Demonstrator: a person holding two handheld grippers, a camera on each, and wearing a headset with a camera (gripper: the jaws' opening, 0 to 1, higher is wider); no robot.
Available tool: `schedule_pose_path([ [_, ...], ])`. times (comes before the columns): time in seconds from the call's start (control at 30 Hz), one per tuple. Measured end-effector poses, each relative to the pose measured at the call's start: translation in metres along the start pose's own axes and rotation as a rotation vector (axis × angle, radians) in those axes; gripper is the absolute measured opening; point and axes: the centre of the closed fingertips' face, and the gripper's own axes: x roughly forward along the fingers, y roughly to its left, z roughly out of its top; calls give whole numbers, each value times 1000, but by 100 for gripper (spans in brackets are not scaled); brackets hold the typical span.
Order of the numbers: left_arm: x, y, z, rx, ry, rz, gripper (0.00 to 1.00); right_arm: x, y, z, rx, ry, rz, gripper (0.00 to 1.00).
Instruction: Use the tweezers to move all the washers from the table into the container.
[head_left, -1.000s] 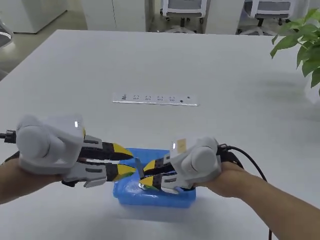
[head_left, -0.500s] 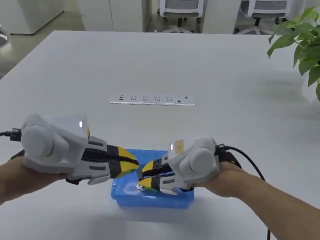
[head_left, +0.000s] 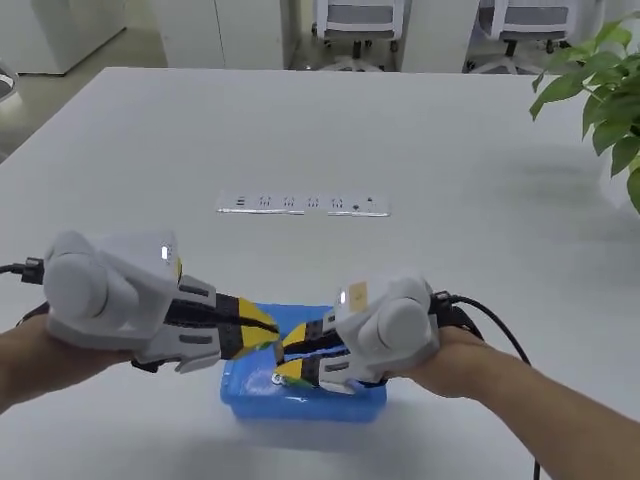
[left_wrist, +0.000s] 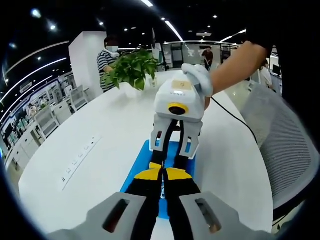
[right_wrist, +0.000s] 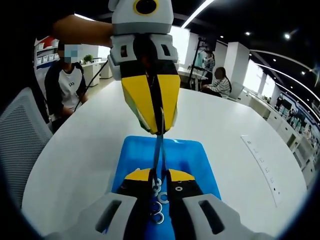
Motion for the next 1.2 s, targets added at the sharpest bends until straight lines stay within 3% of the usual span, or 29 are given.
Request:
schedule_pose_path([
  [0.53,-4,-4,11,15,-18,-20,5,-6,3,5,1,4,-11,19],
  [1.2,-14,-16,29,40,-19,-31,5,-46,6,7,72,9,-101,32],
])
